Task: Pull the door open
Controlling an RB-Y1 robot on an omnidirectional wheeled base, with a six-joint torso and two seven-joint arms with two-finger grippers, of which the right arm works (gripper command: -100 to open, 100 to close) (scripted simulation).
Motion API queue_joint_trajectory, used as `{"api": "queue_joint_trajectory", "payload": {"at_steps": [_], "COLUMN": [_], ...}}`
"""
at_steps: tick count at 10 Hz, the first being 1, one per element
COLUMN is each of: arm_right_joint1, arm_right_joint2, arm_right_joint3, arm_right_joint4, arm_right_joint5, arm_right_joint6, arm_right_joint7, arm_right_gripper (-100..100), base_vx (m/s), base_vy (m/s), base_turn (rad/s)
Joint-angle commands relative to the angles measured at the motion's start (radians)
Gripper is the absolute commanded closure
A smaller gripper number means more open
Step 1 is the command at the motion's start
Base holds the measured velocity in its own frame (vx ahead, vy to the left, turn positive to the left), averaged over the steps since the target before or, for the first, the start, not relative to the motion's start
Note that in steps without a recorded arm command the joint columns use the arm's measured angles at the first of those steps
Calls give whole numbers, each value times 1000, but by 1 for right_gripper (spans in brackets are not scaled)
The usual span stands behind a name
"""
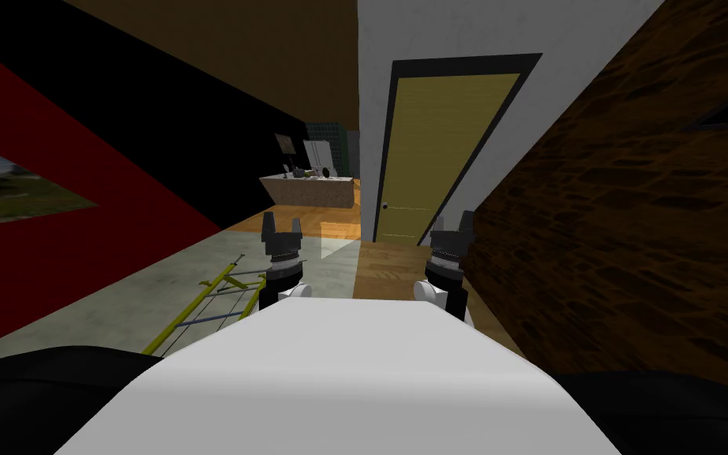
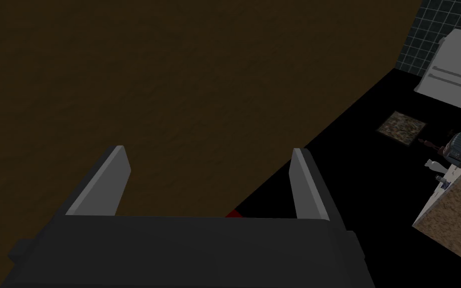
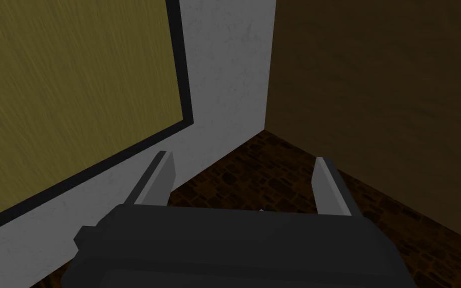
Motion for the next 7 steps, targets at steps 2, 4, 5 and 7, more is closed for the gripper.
{"api": "queue_joint_trajectory", "payload": {"at_steps": [2, 4, 5, 7], "arm_right_joint1": [-19, -31, -37, -53], "arm_right_joint2": [-19, -30, -35, -48], "arm_right_joint3": [5, 9, 11, 15], "arm_right_joint4": [58, 98, 115, 167], "arm_right_joint5": [-32, -54, -63, -92], "arm_right_joint6": [-13, -22, -26, -38], "arm_right_joint7": [-43, -73, -85, -123], "arm_right_gripper": [-100, -100, -100, -100], "base_vx": [106, 147, 108, 111], "base_vy": [-20, -31, -17, -13], "base_turn": [87, 69, 49, 73]}}
